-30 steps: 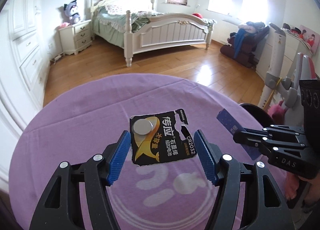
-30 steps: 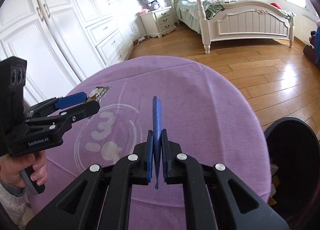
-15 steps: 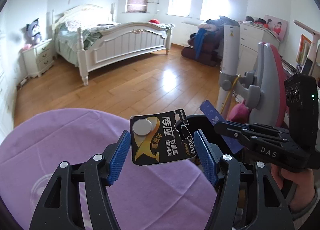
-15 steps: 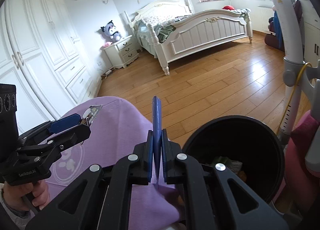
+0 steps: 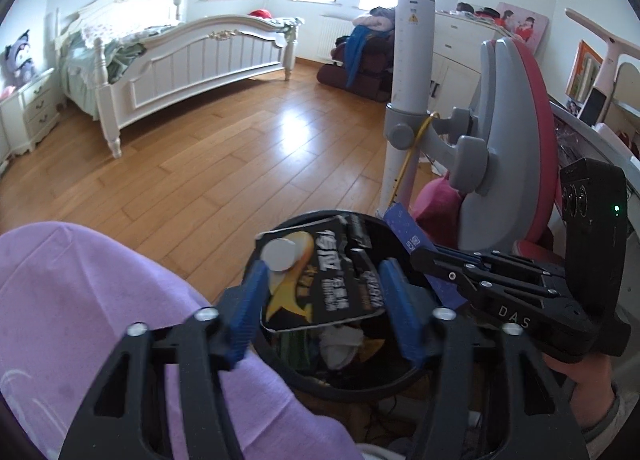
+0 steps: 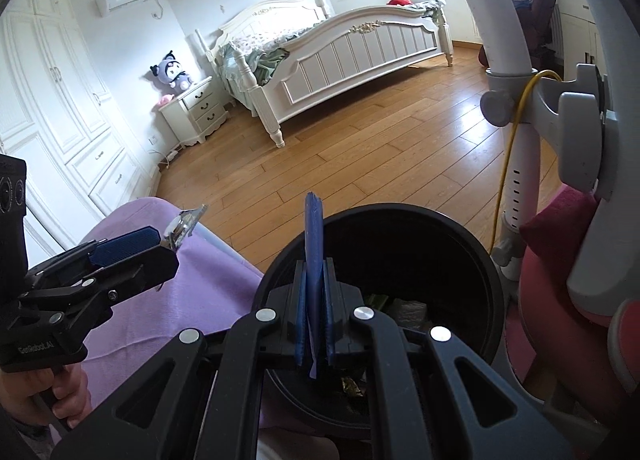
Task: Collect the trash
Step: 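Carry the battery card and blue stick over the black bin, then open both grippers to drop the card and stick into the bin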
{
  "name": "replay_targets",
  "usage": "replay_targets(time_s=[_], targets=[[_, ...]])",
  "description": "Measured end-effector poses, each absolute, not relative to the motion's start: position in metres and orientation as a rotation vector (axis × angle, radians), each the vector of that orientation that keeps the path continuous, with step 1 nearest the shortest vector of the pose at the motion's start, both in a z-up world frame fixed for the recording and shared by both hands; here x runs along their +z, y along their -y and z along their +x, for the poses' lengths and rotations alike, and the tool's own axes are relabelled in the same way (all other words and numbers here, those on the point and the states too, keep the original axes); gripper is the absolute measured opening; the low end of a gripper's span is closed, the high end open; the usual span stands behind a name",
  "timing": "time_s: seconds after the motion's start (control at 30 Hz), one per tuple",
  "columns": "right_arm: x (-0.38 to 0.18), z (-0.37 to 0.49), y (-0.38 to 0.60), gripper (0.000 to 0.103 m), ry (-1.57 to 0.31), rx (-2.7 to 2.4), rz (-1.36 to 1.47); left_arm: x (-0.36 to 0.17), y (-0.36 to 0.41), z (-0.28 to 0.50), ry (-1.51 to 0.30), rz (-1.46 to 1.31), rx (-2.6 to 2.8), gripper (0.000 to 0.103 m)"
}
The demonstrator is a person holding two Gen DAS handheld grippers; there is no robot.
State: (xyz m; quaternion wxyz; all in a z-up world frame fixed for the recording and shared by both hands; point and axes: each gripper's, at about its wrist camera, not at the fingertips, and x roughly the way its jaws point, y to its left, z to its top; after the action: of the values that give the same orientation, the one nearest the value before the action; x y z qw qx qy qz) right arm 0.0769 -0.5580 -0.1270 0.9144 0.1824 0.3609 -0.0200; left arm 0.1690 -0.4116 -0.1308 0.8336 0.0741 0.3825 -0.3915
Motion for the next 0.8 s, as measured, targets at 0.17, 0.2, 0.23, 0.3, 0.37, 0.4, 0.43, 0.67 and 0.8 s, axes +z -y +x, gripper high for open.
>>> replay_targets(time_s=[0.17, 0.2, 0.23, 0.3, 0.37, 0.4, 0.43, 0.67, 0.8], targets=[[-0.137, 0.073, 0.568, 0.008, -0.758, -0.062, 0.378, -0.144, 0.428, 0.171, -0.846, 0.164, -0.846, 0.044], [-0.140, 0.072, 0.571, 0.008, -0.760, -0.064, 0.381, -0.145, 0.430, 0.171, -0.848, 0.168, -0.847, 0.044], [-0.141, 0.072, 0.572, 0.008, -0.763, -0.066, 0.384, -0.147, 0.434, 0.171, -0.852, 0.172, -0.851, 0.041], [-0.144, 0.071, 0.576, 0.008, -0.766, -0.070, 0.392, -0.150, 0.440, 0.172, -0.863, 0.180, -0.861, 0.038], [-0.145, 0.071, 0.580, 0.008, -0.767, -0.074, 0.398, -0.151, 0.445, 0.172, -0.865, 0.187, -0.867, 0.038], [-0.145, 0.072, 0.581, 0.008, -0.769, -0.076, 0.400, -0.151, 0.447, 0.172, -0.866, 0.188, -0.872, 0.038], [-0.146, 0.073, 0.585, 0.008, -0.770, -0.077, 0.402, -0.151, 0.450, 0.171, -0.866, 0.190, -0.877, 0.038], [-0.149, 0.074, 0.593, 0.054, -0.789, -0.102, 0.439, -0.147, 0.459, 0.162, -0.836, 0.238, -0.862, 0.049], [-0.150, 0.069, 0.591, 0.075, -0.771, -0.109, 0.451, -0.137, 0.453, 0.156, -0.769, 0.249, -0.808, 0.086]])
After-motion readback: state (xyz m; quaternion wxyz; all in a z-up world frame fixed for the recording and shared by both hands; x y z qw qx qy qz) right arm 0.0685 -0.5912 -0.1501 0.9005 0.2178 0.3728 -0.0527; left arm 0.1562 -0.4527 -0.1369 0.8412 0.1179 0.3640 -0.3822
